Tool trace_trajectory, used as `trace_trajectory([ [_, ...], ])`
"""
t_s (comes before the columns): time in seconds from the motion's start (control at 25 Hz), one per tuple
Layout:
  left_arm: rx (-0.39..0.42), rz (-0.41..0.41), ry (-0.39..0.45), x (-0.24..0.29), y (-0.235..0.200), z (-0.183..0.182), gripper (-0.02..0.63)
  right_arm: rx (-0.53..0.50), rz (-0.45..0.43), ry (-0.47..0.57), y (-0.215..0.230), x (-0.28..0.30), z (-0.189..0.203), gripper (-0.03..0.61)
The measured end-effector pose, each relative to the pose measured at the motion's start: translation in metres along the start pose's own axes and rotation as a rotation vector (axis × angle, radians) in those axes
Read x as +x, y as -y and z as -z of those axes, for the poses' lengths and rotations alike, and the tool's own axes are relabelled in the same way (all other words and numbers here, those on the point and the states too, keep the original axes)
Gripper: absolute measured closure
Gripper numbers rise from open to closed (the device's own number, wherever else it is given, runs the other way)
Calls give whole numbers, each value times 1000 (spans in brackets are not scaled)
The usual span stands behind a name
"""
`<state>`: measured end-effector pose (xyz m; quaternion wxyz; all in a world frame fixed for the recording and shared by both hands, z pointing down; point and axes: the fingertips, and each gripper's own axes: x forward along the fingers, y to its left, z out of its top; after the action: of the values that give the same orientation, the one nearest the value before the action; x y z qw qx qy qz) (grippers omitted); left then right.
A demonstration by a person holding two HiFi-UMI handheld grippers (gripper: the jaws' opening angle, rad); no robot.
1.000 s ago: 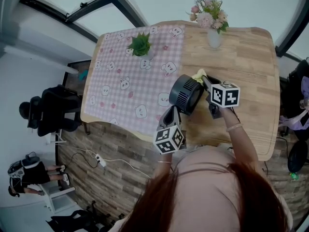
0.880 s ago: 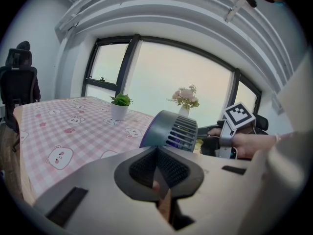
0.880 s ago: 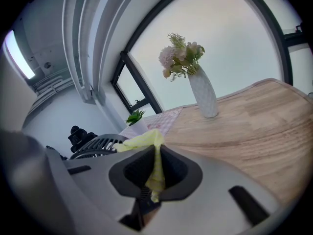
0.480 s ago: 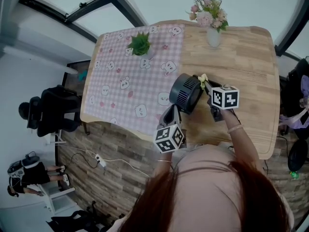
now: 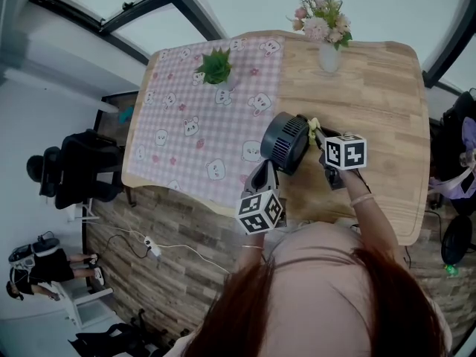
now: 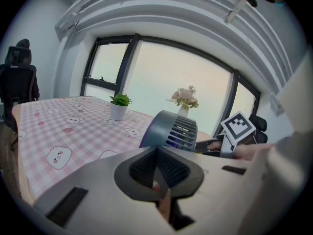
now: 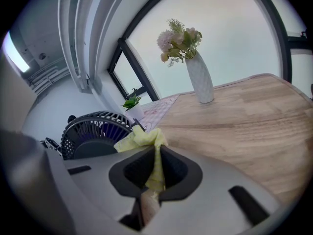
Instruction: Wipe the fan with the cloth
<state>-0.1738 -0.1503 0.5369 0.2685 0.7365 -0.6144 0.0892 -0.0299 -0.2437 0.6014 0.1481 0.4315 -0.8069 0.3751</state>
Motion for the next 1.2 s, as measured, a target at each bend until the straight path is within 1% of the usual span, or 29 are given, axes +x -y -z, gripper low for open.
trace_trajectory([
  [0.12,10,6,-4,0,0,0,601,-34,36,-41,5,-4,8,548],
  [0.2,20,6,-3,0,0,0,601,-56,71,-37,11,-10,8,548],
  [0.32,40,0,-6,0,-1,-1,601,-67,100,25,17,-25,-5,548],
  [0.44,54,4,-14,0,0,-1,601,-79,97,107,12,-46,-26,548],
  [0.6,77,9,-22,0,0,-1,601,-71,32,200,-11,-69,-47,548],
  [0.76,92,26,-6,-3,5,-7,601,-154,-53,256,-48,-90,-61,548],
  [0.84,99,36,7,-4,9,-11,601,-204,-93,267,-66,-98,-62,548],
  [0.92,106,42,14,-4,13,-14,601,-253,-131,248,-83,-101,-54,548],
  [1.08,112,39,5,-4,14,-12,601,-359,-208,164,-109,-97,-27,548],
  [1.2,113,38,1,-2,14,-9,601,-451,-247,137,-125,-92,-14,548],
])
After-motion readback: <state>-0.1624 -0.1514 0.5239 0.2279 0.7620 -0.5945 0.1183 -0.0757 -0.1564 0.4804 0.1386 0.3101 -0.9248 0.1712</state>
